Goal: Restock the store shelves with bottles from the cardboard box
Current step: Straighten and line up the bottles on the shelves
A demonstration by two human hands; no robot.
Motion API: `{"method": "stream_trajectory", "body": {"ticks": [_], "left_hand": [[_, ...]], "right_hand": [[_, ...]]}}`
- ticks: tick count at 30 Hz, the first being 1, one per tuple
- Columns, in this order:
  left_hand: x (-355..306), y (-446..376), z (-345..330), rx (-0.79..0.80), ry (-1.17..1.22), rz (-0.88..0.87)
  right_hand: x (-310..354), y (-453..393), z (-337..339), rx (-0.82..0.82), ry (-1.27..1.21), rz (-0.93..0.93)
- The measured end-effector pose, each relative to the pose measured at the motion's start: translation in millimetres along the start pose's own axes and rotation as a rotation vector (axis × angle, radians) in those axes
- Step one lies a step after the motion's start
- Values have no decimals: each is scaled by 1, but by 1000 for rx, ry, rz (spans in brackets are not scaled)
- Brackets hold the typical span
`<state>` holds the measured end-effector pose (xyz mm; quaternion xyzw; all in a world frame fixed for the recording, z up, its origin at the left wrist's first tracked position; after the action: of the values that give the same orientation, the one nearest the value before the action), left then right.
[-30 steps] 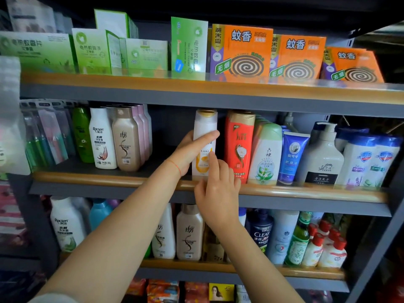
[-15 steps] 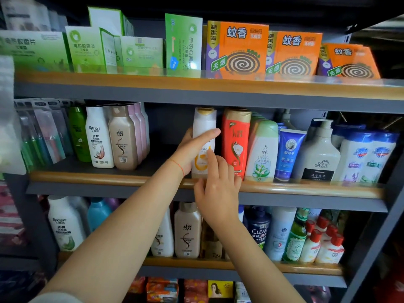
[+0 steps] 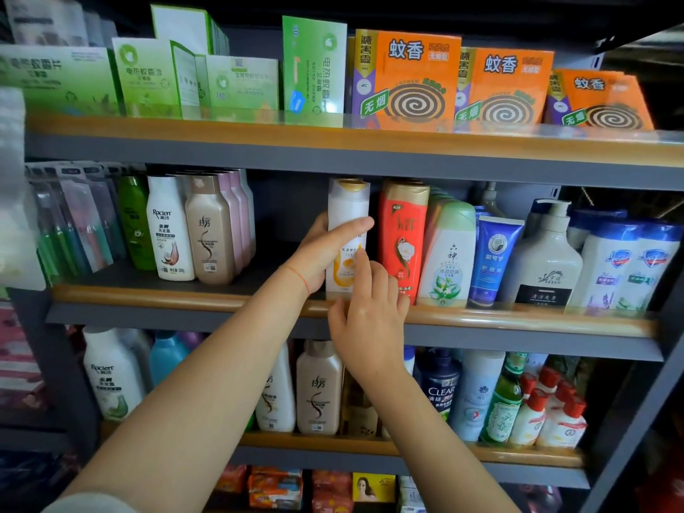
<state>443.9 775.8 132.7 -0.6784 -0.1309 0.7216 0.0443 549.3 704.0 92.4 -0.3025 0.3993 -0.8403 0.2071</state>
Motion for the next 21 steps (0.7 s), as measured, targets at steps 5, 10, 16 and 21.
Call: {"method": "stream_trajectory", "body": {"ticks": [5, 10, 16, 21], "left_hand": [[2, -1, -7, 0, 31, 7], [3, 0, -15, 33, 46, 7], [2, 3, -17, 53, 44, 10], [-4, 8, -10, 45, -54, -29]], "right_hand": [[0, 2, 2, -36, 0, 11], [-4, 3, 5, -65, -15, 23], [-5, 3, 5, -77, -45, 26], [2, 1, 10, -98, -165, 60]]}}
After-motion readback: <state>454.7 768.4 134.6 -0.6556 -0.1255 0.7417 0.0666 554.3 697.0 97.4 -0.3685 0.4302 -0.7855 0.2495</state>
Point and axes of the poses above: each hand's wrist, its own y-axis away from the middle knuckle, its own z-axis out of the back of the hand, x = y × z, the point moved 7 cm from there along -y, towards the middle knuckle, and after that the axes turned 8 degrees about -y, right-handed, at the moved point
